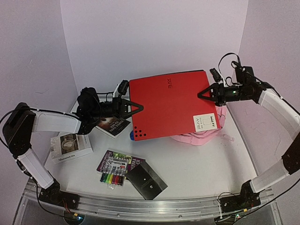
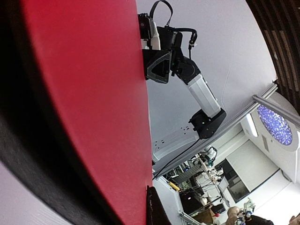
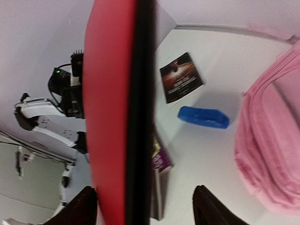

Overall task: Pack the student bag
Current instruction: Pick up the files from the center of the board, then place the files in the student bag.

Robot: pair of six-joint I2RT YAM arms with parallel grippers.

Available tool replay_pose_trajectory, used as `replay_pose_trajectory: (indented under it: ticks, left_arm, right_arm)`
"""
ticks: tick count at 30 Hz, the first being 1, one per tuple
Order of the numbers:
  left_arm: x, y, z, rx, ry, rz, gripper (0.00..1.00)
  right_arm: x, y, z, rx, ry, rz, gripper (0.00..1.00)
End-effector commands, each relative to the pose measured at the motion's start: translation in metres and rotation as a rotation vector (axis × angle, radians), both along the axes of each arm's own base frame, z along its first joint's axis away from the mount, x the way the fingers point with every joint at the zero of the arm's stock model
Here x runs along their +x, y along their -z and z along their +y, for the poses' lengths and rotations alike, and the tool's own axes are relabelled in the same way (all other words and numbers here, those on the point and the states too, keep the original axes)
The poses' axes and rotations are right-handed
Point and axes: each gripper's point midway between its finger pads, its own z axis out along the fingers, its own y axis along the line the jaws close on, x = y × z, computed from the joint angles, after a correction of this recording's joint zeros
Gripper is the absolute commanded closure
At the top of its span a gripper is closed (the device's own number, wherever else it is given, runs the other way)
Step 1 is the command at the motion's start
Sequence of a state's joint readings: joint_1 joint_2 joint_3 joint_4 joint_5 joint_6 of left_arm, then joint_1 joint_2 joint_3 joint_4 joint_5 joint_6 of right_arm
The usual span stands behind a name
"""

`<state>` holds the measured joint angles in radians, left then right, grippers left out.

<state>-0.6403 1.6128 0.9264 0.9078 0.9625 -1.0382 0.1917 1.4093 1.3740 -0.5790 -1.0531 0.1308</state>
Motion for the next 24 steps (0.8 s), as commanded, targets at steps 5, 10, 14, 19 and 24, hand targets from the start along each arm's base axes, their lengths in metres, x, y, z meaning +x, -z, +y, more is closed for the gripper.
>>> replay_pose_trajectory:
  ticks: [5, 10, 14, 19, 24]
  left_arm:
    - [0.041, -0.022, 0.060, -0.159, -0.262, 0.013, 1.00]
    - [0.074, -0.014, 0.097, -0.188, -0.473, 0.076, 1.00]
    - [0.087, -0.004, 0.115, -0.210, -0.569, 0.107, 1.00]
    - [0.090, 0.002, 0.128, -0.217, -0.645, 0.111, 1.00]
    - [0.087, 0.000, 0.137, -0.184, -0.703, 0.073, 1.00]
  right_arm:
    - [0.081, -0.005, -0.062, -0.375, 0.419, -0.233, 0.02]
    - [0.100, 0.026, -0.074, -0.533, 0.435, -0.243, 0.09]
    - [0.094, 0.068, -0.041, -0.682, 0.318, -0.252, 0.21]
    - [0.090, 0.111, 0.002, -0.858, 0.177, -0.312, 0.34]
    - [0.090, 0.149, 0.038, -0.920, 0.053, -0.315, 0.42]
